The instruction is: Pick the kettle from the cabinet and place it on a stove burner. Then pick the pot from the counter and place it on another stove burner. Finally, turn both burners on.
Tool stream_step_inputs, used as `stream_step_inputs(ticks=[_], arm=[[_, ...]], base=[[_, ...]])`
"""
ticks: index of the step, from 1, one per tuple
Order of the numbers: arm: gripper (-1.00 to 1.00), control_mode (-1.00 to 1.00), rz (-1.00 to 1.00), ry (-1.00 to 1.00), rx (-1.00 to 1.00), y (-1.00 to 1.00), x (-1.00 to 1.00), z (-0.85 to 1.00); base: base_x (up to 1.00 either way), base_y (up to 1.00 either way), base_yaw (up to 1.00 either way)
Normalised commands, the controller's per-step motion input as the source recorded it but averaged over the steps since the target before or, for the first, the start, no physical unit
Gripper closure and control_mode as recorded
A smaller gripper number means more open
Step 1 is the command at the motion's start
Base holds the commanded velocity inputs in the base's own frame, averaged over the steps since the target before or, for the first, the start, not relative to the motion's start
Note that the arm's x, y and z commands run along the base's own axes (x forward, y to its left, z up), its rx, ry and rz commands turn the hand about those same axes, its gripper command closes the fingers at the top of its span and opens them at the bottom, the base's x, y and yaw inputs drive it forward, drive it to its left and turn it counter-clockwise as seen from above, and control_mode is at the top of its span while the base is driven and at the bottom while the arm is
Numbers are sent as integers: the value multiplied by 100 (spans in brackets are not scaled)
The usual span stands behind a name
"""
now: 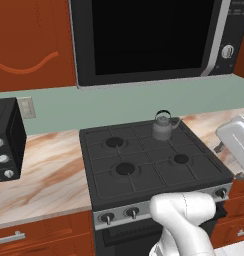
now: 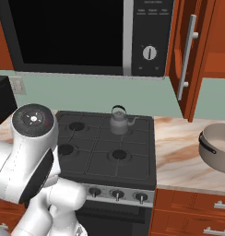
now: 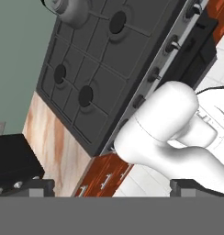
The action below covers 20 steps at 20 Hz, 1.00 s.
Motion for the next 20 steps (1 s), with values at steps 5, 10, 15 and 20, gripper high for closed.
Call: stream_step_inputs(ticks=[5, 10, 15, 20], arm=[[-100, 100, 0, -2, 0, 0, -9, 0], [-100, 100, 0, 0, 0, 0, 0, 0], [-100, 100, 0, 0, 0, 0, 0, 0], [-100, 100, 0, 0, 0, 0, 0, 0]], base=[[-25, -3, -2], [-76, -22, -6], [-61, -35, -6], [-37, -62, -4]])
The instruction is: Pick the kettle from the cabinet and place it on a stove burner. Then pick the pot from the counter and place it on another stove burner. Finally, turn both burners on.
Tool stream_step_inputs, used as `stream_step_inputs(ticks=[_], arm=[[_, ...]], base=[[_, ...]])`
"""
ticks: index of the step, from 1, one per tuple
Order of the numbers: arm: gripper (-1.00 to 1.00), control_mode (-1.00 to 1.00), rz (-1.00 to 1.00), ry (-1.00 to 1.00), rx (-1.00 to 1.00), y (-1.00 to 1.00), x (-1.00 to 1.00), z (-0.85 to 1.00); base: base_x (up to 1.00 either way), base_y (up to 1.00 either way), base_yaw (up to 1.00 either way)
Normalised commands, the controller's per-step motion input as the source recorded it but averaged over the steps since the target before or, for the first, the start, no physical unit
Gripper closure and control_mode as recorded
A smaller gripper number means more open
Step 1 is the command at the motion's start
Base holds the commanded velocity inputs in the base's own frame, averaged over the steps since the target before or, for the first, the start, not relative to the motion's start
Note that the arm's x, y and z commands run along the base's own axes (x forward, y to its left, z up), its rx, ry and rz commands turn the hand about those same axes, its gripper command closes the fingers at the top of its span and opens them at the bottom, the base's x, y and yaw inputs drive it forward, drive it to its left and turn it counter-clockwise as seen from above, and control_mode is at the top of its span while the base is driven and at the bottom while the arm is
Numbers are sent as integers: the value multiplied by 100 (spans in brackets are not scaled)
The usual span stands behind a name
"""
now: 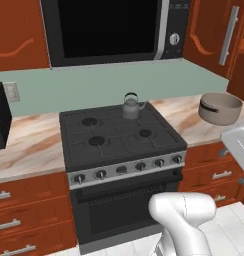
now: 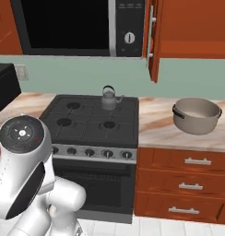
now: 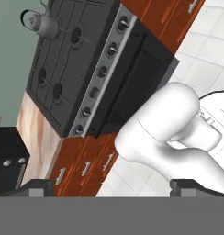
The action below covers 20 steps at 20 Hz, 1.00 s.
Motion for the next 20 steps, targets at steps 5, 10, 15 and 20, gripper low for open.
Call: stream_step_inputs(ticks=[5, 10, 15, 20], arm=[[-100, 100, 0, 0, 0, 0, 0, 0], [-100, 100, 0, 0, 0, 0, 0, 0], [-100, 100, 0, 0, 0, 0, 0, 0], [-100, 100, 0, 0, 0, 0, 0, 0]], base=[[-8, -74, 0], [-9, -74, 0], [-4, -75, 0], [0, -67, 0]])
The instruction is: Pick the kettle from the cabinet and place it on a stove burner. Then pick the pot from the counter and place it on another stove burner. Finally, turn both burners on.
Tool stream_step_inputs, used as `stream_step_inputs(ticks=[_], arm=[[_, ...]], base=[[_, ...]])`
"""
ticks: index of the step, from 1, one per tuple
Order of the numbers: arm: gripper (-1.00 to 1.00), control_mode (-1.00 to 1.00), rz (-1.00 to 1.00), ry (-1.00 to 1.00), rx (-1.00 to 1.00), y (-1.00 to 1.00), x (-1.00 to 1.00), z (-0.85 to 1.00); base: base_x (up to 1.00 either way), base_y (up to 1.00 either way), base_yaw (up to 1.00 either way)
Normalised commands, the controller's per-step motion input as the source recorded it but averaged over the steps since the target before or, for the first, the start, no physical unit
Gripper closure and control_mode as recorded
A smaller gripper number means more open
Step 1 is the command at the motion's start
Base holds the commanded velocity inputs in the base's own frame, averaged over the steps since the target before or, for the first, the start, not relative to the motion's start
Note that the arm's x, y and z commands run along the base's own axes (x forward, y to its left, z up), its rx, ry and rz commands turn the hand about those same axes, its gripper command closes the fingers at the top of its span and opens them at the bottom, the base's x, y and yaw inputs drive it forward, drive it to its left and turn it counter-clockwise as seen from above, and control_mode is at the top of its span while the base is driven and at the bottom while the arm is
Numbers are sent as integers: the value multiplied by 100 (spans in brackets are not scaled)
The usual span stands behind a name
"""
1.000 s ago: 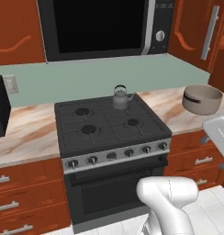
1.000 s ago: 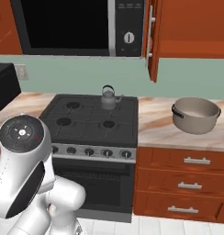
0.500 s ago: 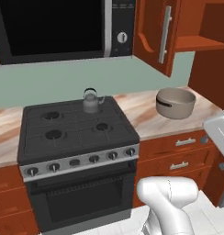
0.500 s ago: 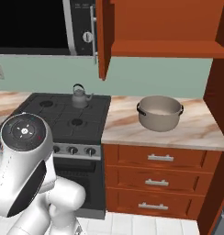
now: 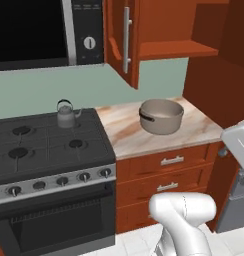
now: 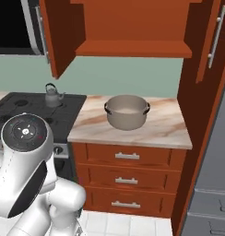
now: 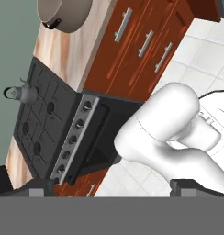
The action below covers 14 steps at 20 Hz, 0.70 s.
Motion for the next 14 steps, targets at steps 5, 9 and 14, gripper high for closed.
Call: stream_step_inputs(ticks=[5, 9, 14], arm=[[-100, 100, 0, 0, 0, 0, 0, 0], [-100, 100, 0, 0, 0, 0, 0, 0], [-100, 100, 0, 0, 0, 0, 0, 0]], base=[[37, -40, 1], [73, -13, 1], [64, -12, 0]])
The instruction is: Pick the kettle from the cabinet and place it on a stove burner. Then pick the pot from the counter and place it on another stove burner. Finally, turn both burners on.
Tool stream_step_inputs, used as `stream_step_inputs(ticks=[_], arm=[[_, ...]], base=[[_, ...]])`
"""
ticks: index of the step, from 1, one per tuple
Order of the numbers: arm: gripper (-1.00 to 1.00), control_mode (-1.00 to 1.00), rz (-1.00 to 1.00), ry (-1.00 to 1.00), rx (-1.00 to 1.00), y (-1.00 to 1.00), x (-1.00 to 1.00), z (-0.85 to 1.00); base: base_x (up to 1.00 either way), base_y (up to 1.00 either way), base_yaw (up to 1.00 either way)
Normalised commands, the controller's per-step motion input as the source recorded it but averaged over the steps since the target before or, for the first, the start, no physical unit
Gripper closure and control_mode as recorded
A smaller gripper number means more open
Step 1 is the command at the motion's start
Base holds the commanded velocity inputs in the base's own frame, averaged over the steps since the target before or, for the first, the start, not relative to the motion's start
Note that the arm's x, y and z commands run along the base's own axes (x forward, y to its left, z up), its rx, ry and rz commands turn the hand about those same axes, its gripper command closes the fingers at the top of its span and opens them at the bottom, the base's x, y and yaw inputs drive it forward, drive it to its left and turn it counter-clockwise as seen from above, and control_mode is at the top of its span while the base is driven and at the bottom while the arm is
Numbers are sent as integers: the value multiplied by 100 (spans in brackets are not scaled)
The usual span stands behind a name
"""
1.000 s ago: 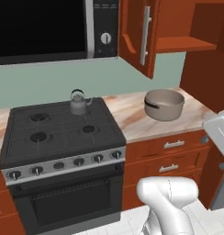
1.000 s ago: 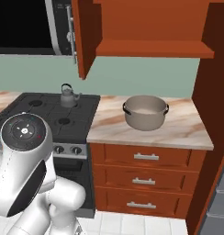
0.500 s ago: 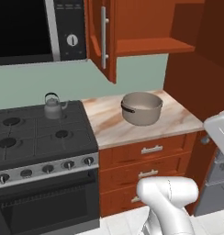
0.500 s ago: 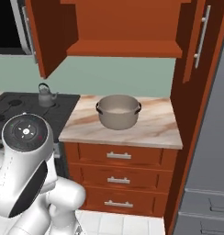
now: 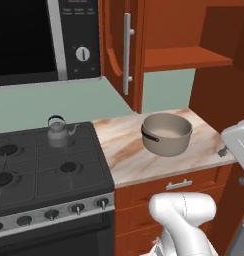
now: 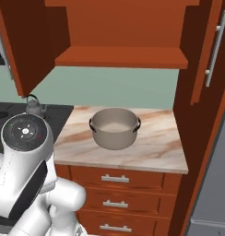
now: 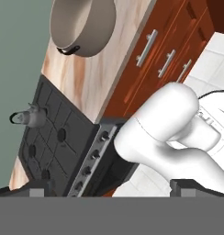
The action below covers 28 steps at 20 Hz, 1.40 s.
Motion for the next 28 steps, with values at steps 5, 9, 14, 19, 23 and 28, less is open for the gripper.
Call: stream_step_inputs(ticks=[5, 9, 14, 19, 23, 28], arm=[[-100, 100, 0, 0, 0, 0, 0, 0], [-100, 100, 0, 0, 0, 0, 0, 0], [-100, 100, 0, 0, 0, 0, 0, 0], [-100, 100, 0, 0, 0, 0, 0, 0], [-100, 100, 0, 0, 0, 0, 0, 0], [-100, -100, 0, 0, 0, -2, 1, -3]], base=[[39, -38, 0], [43, -35, 0], [49, -26, 0], [54, -19, 0], [52, -15, 0], [20, -8, 0]])
